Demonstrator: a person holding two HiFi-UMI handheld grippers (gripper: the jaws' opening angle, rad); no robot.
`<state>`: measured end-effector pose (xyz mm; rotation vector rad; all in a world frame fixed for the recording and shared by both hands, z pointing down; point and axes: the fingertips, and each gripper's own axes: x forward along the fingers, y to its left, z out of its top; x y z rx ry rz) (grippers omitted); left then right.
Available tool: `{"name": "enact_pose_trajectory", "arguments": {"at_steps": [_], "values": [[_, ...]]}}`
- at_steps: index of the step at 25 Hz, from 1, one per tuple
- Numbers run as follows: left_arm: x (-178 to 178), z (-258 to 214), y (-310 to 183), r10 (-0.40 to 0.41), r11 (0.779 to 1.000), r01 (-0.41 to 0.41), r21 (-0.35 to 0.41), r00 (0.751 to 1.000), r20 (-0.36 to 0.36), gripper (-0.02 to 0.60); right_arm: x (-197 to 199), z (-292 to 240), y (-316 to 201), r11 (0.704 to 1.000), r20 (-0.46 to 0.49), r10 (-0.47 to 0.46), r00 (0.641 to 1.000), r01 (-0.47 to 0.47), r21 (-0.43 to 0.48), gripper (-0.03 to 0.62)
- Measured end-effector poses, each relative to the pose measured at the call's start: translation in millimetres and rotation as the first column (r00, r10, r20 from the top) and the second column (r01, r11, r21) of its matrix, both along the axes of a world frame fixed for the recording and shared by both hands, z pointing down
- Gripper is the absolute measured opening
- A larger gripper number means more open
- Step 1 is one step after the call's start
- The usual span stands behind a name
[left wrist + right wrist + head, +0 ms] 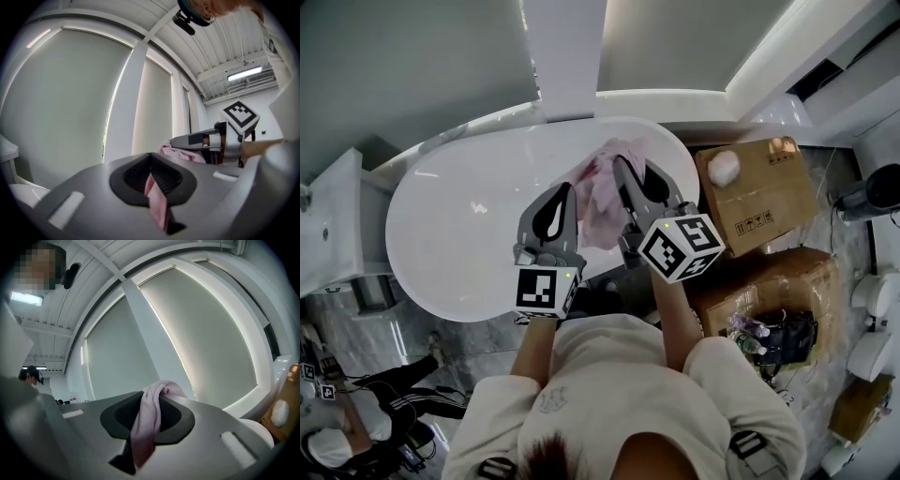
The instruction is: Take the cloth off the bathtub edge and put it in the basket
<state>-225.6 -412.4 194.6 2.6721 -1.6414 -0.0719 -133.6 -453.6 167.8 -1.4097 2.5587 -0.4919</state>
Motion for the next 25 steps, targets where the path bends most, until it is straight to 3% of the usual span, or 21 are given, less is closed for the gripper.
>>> {"name": "enact_pose_trajectory", "arguments": {"at_steps": [14, 25], "values": [[-6, 5, 2, 0.039, 0.999, -0.039, -0.014, 0.999, -0.009, 0.009, 7, -7, 10, 0.998, 0.010, 0.055, 0.998, -0.055, 0.007, 0.061], [20, 14, 8, 0.175, 0.984, -0.175, -0.024, 0.984, -0.016, 0.008, 35, -25, 36, 0.982, 0.022, 0.180, 0.983, -0.181, 0.052, 0.061]]}}
